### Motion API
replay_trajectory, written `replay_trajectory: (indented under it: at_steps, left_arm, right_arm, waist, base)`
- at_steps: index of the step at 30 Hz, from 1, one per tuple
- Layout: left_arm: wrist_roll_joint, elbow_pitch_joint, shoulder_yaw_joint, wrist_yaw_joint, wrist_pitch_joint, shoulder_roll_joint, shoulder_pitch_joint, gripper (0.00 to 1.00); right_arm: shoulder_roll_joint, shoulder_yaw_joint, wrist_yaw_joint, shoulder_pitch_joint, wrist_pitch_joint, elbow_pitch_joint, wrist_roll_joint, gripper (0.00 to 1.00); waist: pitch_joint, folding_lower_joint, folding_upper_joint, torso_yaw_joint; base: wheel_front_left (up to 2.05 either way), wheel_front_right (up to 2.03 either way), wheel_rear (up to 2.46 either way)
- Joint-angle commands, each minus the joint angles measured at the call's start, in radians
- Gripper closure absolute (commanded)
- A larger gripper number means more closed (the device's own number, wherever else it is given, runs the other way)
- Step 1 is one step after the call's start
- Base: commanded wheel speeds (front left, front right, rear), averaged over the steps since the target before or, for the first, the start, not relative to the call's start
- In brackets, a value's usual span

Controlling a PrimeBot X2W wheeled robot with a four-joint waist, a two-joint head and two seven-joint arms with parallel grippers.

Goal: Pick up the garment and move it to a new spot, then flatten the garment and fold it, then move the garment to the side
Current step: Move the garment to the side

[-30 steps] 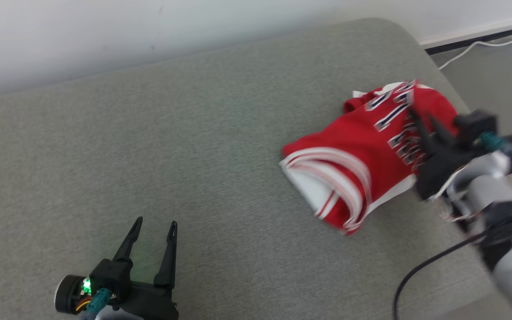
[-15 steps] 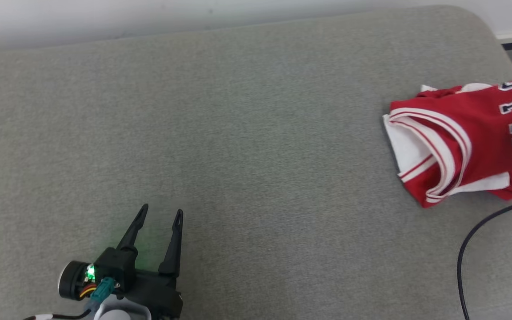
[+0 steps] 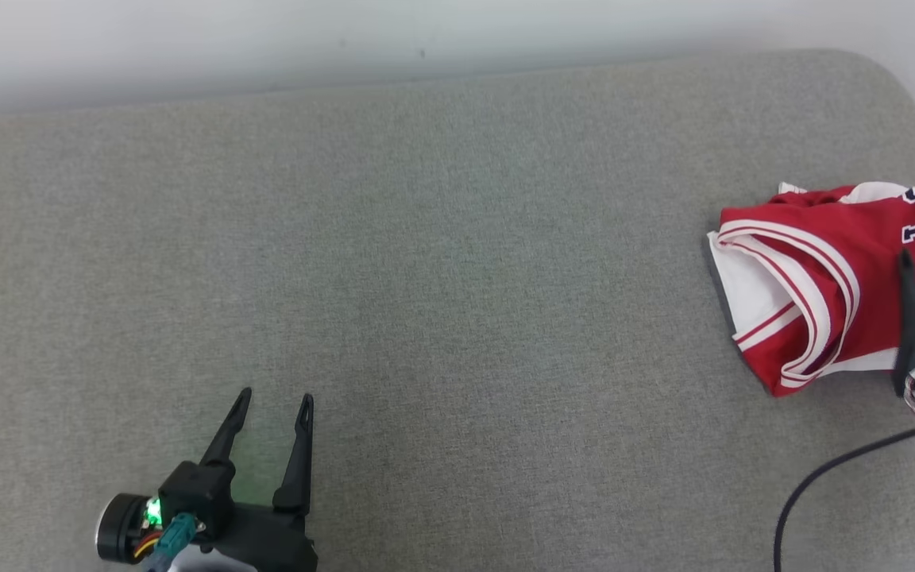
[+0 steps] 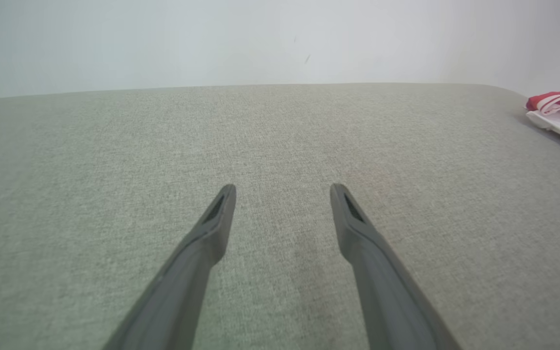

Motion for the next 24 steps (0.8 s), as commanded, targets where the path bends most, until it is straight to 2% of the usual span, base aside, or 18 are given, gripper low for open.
replay_trajectory:
  at_steps: [1, 3, 6, 11, 16, 22, 24]
  left_arm:
    - [0.002, 0.007, 0.006, -0.002, -0.001, 0.002, 0.030, 0.00]
    - [0.005, 0.004, 0.011, -0.003, -0.001, 0.001, 0.035, 0.00]
    - [0.005, 0.006, 0.020, -0.002, -0.001, 0.002, 0.054, 0.00]
    - [-0.007, 0.008, 0.020, 0.010, -0.001, 0.002, 0.076, 0.00]
    - [-0.014, 0.008, 0.038, 0.027, -0.001, 0.001, 0.107, 0.00]
    - [-0.002, 0.011, 0.085, 0.038, -0.001, 0.001, 0.146, 0.00]
    - [-0.001, 0.012, 0.092, 0.040, -0.001, 0.002, 0.150, 0.00]
  right_arm:
    - [-0.001, -0.061, -0.001, 0.038, -0.004, -0.013, -0.055, 0.00]
    - [0.004, -0.143, -0.001, 0.063, -0.004, -0.032, -0.126, 0.00]
    - [0.045, -0.231, -0.001, 0.103, -0.004, -0.083, -0.211, 0.00]
    - [0.123, -0.315, -0.001, 0.169, -0.004, -0.185, -0.267, 0.00]
    - [0.203, -0.274, -0.001, 0.262, -0.004, -0.293, -0.214, 0.00]
    - [0.267, -0.133, -0.001, 0.399, -0.004, -0.439, -0.068, 0.00]
    - [0.270, -0.109, -0.001, 0.416, -0.004, -0.454, -0.053, 0.00]
  waist:
    - [-0.031, 0.0000, -0.0001, 0.013]
    - [-0.040, 0.0000, -0.0001, 0.019]
    - [-0.053, 0.0000, -0.0001, 0.024]
    - [-0.085, 0.0000, -0.0001, 0.036]
    - [-0.123, 0.0000, -0.0001, 0.056]
    - [-0.164, 0.0000, -0.0001, 0.085]
    - [-0.168, 0.0000, -0.0001, 0.088]
  base:
    - [0.00, 0.00, 0.00]
    - [0.00, 0.00, 0.00]
    - [0.00, 0.00, 0.00]
    - [0.00, 0.00, 0.00]
    - [0.00, 0.00, 0.00]
    - [0.00, 0.00, 0.00]
    - [0.00, 0.00, 0.00]
